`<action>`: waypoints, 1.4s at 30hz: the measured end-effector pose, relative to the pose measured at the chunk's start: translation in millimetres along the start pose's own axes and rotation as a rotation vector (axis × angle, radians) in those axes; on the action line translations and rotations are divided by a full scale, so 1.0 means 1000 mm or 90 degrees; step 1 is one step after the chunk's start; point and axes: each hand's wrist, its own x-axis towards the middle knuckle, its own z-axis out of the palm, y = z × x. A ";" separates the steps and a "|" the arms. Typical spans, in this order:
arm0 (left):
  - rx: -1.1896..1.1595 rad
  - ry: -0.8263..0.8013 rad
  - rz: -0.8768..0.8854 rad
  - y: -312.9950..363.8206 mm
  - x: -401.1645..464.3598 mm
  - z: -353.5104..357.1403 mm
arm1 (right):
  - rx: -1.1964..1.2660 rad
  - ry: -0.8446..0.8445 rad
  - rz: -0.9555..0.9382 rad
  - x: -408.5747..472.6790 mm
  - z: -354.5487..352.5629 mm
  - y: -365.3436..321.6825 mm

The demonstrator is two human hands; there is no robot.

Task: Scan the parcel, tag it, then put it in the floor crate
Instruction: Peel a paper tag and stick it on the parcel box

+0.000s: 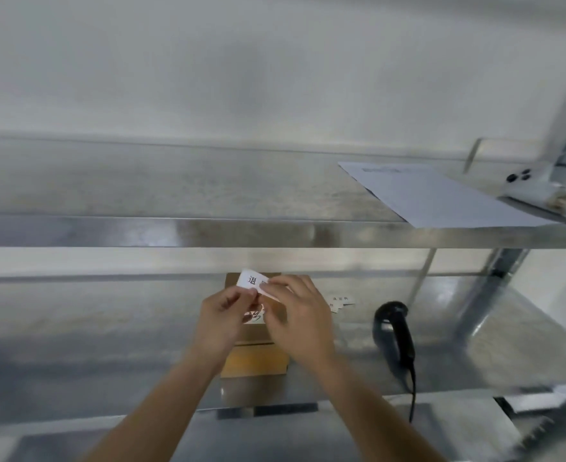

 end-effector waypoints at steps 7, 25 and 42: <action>0.077 -0.041 0.076 0.004 -0.022 -0.031 | 0.208 -0.137 0.136 -0.002 -0.005 -0.040; 0.032 -0.049 0.113 0.024 -0.029 -0.071 | 0.157 -0.126 0.094 0.007 -0.005 -0.065; 0.016 -0.039 0.061 0.024 -0.030 -0.078 | 0.106 -0.096 0.000 0.009 -0.006 -0.065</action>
